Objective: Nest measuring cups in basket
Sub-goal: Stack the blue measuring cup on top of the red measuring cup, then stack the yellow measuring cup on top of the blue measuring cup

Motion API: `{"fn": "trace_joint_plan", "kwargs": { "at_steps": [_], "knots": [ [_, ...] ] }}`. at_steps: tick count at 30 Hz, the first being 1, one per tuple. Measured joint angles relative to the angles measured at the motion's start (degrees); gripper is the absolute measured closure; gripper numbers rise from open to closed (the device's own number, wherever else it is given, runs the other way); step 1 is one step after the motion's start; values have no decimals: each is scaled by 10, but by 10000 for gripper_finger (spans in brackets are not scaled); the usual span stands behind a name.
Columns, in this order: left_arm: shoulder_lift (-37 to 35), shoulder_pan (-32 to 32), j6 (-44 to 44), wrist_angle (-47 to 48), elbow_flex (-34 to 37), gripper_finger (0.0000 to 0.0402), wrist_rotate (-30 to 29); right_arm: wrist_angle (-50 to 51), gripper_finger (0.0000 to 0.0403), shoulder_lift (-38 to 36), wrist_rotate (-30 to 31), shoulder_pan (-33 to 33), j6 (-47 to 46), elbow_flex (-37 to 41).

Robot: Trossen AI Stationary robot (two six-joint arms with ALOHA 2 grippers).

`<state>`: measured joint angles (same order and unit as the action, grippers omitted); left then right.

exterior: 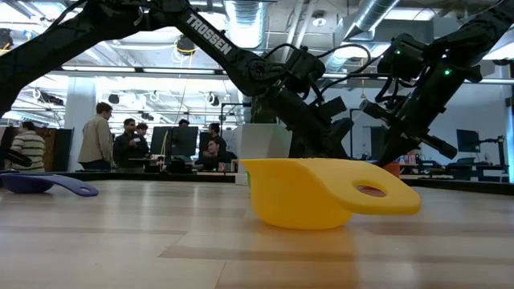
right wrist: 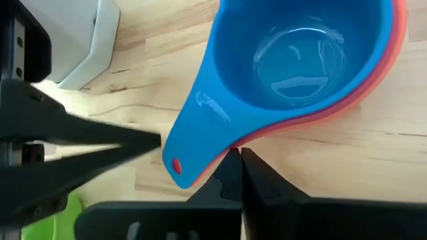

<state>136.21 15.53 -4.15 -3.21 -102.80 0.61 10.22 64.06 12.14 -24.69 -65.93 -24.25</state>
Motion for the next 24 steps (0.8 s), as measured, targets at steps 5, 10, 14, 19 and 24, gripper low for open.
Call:
{"fn": "trace_joint_plan", "kwargs": {
  "at_steps": [5,10,14,19,24],
  "knots": [
    [-15,0,-19,42,0,401,-41,5,367,-29,-5,18,-1,0],
    [-37,3,-13,84,0,401,-55,25,354,-76,-2,25,2,0],
    [-60,2,9,119,0,401,-88,41,353,-109,-1,15,22,0],
    [-89,2,50,166,0,401,-97,42,353,-128,-2,3,44,0],
    [-115,-10,74,206,0,401,-115,41,352,-133,-19,3,63,0]
  ]
}}
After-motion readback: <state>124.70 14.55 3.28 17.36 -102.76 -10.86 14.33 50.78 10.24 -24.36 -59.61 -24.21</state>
